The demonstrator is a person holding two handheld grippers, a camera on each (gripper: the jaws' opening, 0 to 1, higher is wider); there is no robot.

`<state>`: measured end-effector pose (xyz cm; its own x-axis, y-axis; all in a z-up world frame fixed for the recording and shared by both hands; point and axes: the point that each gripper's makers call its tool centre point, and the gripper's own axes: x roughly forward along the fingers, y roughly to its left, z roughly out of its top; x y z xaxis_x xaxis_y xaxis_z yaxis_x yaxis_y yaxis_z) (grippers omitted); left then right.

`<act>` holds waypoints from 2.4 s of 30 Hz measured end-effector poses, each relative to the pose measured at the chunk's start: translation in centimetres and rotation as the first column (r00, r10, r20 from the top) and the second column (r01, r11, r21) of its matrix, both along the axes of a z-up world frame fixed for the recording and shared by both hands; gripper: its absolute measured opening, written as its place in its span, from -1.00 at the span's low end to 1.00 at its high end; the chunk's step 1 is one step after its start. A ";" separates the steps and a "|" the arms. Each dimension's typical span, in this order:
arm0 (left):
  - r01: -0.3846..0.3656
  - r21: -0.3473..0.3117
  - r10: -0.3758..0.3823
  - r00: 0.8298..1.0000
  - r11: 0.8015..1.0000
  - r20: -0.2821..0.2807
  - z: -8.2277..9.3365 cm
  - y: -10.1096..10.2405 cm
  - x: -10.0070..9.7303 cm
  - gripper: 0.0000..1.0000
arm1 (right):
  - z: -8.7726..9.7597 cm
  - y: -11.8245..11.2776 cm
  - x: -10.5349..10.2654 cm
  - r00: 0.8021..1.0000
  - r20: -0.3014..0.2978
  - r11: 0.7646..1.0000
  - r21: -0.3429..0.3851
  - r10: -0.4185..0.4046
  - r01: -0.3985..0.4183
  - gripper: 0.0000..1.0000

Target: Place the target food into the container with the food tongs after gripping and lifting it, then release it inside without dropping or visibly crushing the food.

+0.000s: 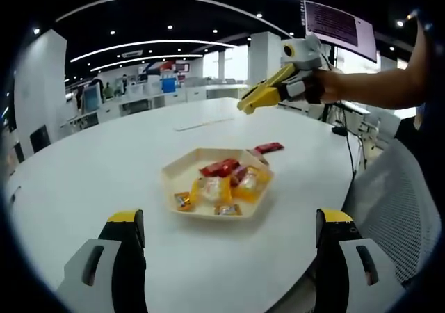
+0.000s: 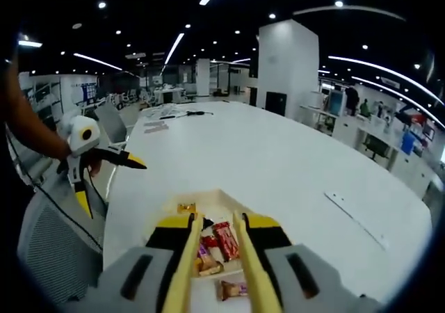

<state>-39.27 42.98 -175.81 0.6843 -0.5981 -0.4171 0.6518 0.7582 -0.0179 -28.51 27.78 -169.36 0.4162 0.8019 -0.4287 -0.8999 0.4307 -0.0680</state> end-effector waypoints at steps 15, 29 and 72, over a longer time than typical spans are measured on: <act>0.006 0.002 -0.006 1.000 1.000 -0.004 -0.1 -0.1 -0.1 0.99 | -0.9 -5.7 0.0 0.999 0.012 0.998 -0.020 -0.052 0.052 -0.46; 0.007 0.010 -0.007 1.000 1.000 -0.013 -0.4 -0.1 -0.1 0.99 | -2.6 -11.1 0.0 0.997 0.023 0.995 -0.066 -0.072 0.074 -0.45; -0.016 0.047 0.018 0.999 0.999 -0.040 -1.1 0.3 -0.1 0.99 | -10.4 -15.3 1.8 0.999 -0.045 0.972 -0.235 0.010 -0.020 -0.44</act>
